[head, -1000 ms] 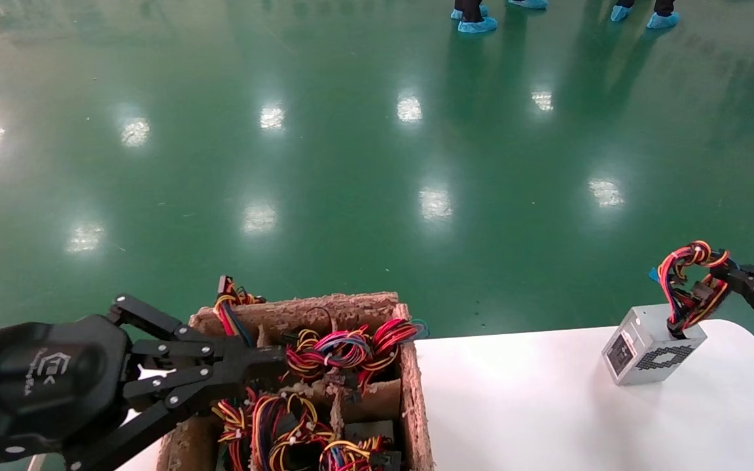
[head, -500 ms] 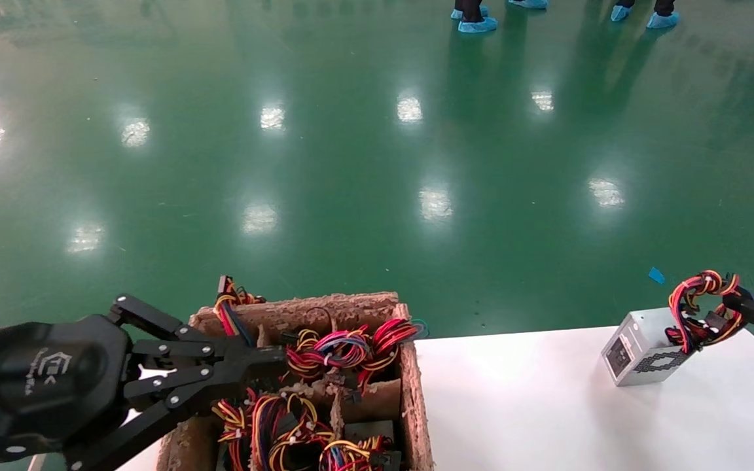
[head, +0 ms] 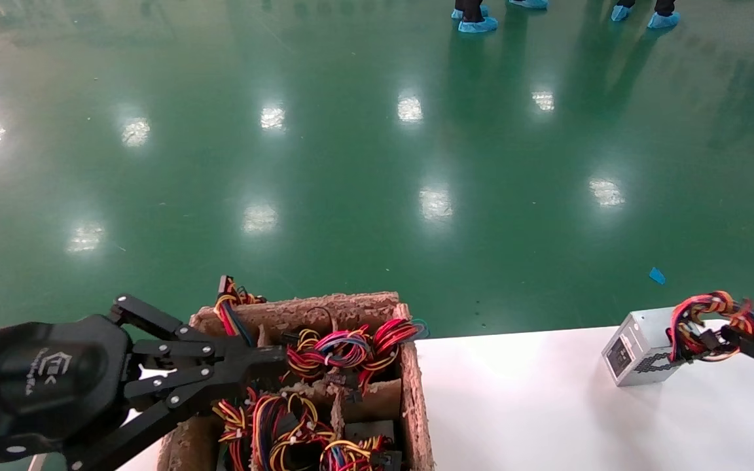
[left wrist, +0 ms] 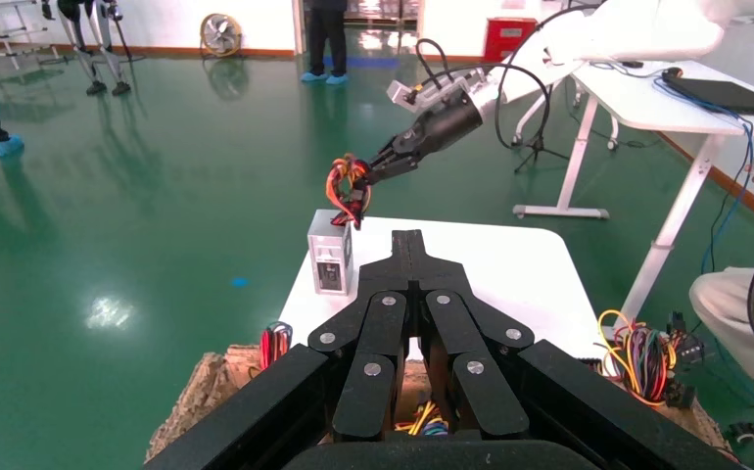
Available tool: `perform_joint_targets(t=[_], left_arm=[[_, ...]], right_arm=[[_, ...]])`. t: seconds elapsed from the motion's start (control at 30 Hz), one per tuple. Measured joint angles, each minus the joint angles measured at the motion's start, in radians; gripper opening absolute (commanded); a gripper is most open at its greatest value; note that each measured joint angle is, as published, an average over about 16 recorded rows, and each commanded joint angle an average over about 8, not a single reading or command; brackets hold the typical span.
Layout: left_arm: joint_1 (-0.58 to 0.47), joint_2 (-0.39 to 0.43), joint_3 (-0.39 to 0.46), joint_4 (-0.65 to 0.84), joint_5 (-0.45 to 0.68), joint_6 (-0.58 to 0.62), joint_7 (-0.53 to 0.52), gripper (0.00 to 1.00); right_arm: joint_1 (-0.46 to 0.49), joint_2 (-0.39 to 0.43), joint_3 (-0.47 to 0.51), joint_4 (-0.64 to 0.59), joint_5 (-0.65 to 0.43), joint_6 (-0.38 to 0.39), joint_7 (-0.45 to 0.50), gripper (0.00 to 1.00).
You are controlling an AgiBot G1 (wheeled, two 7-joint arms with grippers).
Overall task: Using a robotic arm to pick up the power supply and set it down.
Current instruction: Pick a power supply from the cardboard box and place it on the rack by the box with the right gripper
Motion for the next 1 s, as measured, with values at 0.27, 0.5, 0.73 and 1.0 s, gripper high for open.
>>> perform_joint_targets(t=[0.27,0.5,0.73,1.0], left_arm=[[0.000,0.000,0.000,0.000,0.000,0.000,0.000,0.00],[0.000,0.000,0.000,0.000,0.000,0.000,0.000,0.00],[0.000,0.000,0.000,0.000,0.000,0.000,0.000,0.00],[0.000,0.000,0.000,0.000,0.000,0.000,0.000,0.00]], right_arm=[[-0.033,0.021,0.009,0.035,0.018,-0.002,0.018,1.00],[-0.061,0.039,0.013,0.084,0.028,0.004,0.044,1.00],[-0.102,0.054,0.019,0.136,0.045,0.013,0.070,1.00],[-0.146,0.065,0.047,0.199,0.091,0.015,0.062,1.00]])
